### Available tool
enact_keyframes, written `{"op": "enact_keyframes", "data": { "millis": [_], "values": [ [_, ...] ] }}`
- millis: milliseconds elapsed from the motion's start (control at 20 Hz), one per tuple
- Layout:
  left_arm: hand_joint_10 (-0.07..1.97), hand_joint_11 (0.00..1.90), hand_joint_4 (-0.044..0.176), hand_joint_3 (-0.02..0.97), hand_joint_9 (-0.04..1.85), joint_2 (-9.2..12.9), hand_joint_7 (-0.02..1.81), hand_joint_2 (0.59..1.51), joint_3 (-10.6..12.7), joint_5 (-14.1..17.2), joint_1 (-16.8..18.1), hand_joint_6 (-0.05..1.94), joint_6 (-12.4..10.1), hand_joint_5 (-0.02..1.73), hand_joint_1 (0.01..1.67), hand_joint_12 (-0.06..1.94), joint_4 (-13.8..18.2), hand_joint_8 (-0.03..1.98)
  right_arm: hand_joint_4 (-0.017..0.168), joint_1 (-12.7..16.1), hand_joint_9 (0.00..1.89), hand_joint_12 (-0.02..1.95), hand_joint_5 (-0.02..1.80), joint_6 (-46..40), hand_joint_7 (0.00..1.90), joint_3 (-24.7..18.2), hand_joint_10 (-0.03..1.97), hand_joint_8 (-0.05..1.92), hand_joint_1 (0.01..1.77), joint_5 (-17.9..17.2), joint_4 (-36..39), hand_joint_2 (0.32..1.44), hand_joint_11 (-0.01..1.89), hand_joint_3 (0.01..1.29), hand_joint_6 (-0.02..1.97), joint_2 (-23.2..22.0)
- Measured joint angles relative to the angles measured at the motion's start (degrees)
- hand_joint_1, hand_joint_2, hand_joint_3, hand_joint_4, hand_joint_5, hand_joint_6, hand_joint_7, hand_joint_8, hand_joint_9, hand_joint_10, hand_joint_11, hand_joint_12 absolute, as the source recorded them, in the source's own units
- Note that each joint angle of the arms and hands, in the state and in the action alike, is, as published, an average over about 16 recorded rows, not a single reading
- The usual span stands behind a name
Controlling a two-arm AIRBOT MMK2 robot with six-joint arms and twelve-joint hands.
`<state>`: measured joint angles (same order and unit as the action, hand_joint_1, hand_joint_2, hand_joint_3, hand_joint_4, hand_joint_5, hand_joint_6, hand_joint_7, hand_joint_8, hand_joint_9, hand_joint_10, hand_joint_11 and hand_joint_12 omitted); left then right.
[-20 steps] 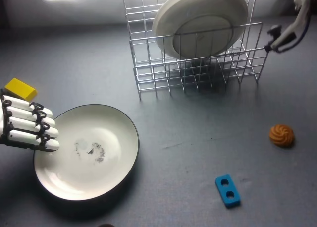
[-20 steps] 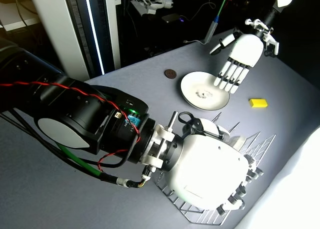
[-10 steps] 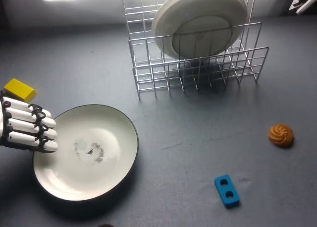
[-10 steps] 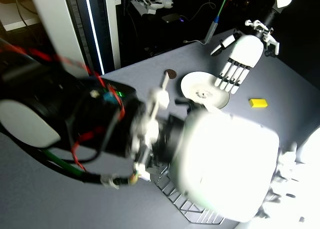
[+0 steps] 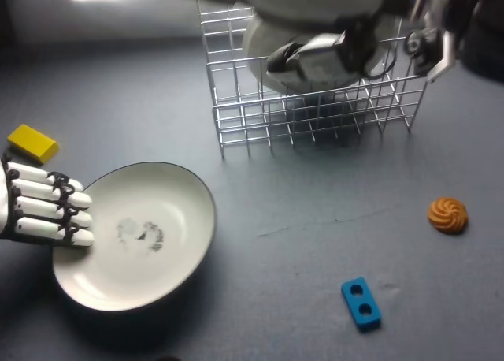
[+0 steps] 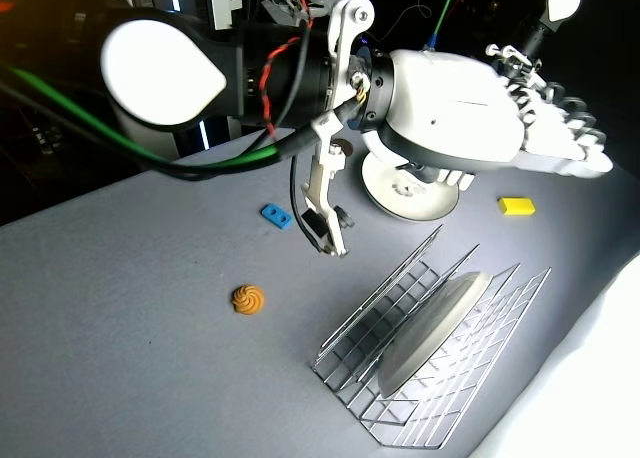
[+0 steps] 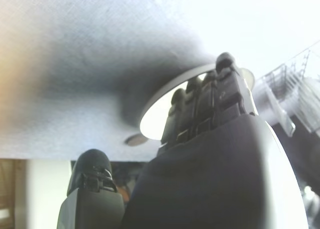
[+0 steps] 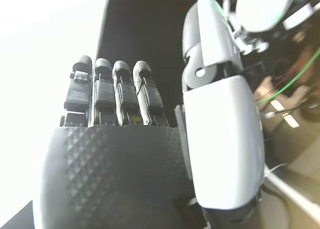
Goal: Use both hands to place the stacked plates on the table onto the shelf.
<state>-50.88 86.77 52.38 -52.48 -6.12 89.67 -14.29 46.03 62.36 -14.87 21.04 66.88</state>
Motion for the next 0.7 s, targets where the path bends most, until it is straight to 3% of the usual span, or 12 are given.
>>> {"op": "enact_keyframes", "data": {
  "millis": [150,350,700],
  "values": [
    [-0.03,0.04,0.002,0.014,-0.02,-0.12,0.01,1.106,0.0,-0.53,-1.29,-0.01,0.01,0.01,0.02,0.02,-0.42,0.0,0.002,-1.42,0.02,0.0,0.05,7.59,0.02,-3.34,0.02,0.02,1.24,2.18,-2.51,1.07,0.01,0.01,0.04,0.94],
    [-0.04,0.04,-0.001,0.014,-0.02,-0.21,0.0,1.107,0.0,-1.14,-2.79,-0.02,-0.01,0.01,0.02,0.03,-1.09,0.0,0.002,-3.9,0.02,0.0,0.01,15.35,0.01,-6.3,0.02,0.02,1.26,4.03,-5.93,1.08,0.01,0.01,0.04,2.2],
    [-0.04,0.05,-0.005,0.014,-0.02,-0.35,-0.01,1.104,0.01,-1.56,-4.3,-0.03,-0.02,0.0,0.02,0.04,-1.88,-0.01,0.002,-8.4,0.01,0.0,0.01,20.01,0.01,-6.72,0.02,0.02,1.22,5.99,-8.07,1.09,0.01,0.01,0.04,5.99]
  ]
}}
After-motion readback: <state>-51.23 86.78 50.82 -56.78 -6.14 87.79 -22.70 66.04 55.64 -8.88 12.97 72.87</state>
